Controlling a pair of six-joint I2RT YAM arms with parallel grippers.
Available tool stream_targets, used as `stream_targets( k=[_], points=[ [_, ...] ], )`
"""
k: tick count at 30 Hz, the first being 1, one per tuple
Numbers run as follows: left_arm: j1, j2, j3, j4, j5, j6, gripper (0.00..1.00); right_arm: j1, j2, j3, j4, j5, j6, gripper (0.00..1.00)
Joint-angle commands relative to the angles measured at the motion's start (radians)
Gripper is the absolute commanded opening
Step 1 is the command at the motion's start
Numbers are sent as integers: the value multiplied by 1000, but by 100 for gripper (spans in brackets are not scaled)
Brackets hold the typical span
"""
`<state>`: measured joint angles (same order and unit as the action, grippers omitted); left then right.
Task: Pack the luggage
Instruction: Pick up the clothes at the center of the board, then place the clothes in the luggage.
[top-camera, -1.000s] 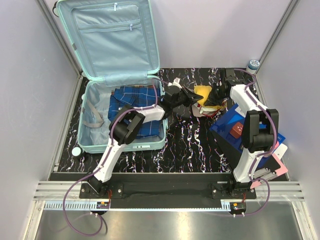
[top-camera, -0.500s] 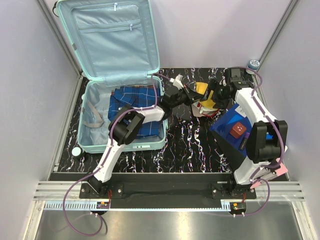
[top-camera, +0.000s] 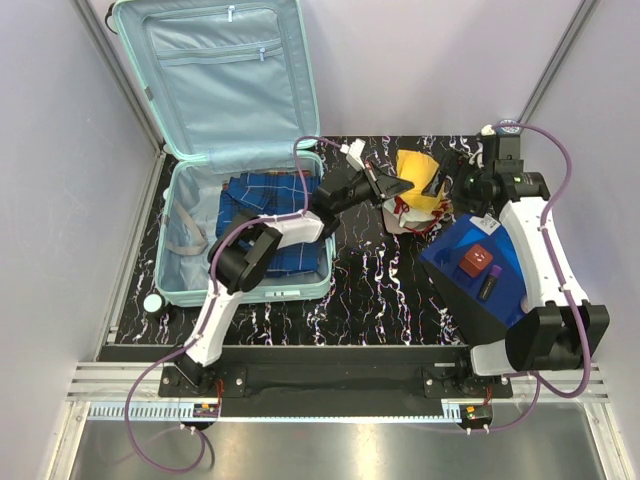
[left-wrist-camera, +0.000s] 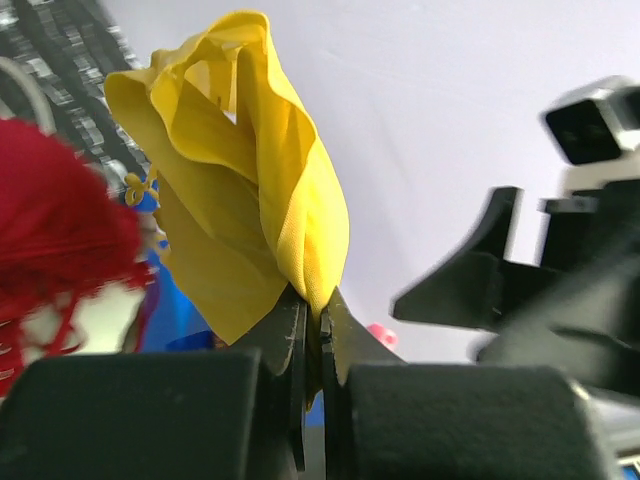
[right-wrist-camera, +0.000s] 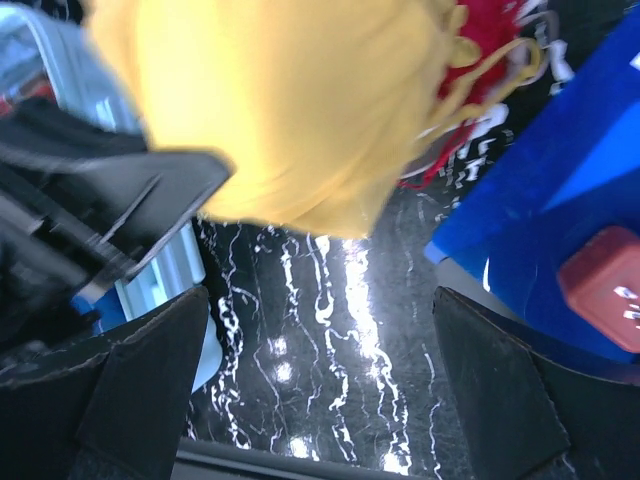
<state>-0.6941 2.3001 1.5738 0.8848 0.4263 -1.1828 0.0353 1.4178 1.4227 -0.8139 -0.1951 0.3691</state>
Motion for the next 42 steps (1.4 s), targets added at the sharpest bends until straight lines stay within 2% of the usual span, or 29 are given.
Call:
stream_targets(
  k=[1,6,11,13,16,21,25,31,34,37,42],
  points=[
    [4,-146,-36,141,68,12,0,-23,-19,18,-21,42,-16,100],
    [19,-293,-144,111,75,58,0,-26,3,22,-16,23,-7,100],
    [79,-489,-329,68,71,115,0,-25,10,21,-1,13,-1,100],
    [103,-563,-404,-22,69,187,0,-26,10,18,10,6,7,100],
    [166,-767,-507,-177,40,302,0,-25,10,16,25,-4,16,100],
    [330,-981,-644,-410,-1,429,0,-26,6,19,44,-9,22,100],
    [520,-1108,-718,-460,18,431,0,-26,23,18,58,-27,27,100],
    [770,-1182,-797,-463,51,391,0,-28,27,-2,71,-50,33,100],
    [859,-1159,-819,-425,80,359,0,-26,21,-7,71,-52,36,100],
    [930,-1165,-821,-428,75,367,0,-28,17,-11,70,-53,36,100],
    [1007,-1192,-756,-550,52,469,0,-26,3,-27,70,-46,33,100]
  ],
)
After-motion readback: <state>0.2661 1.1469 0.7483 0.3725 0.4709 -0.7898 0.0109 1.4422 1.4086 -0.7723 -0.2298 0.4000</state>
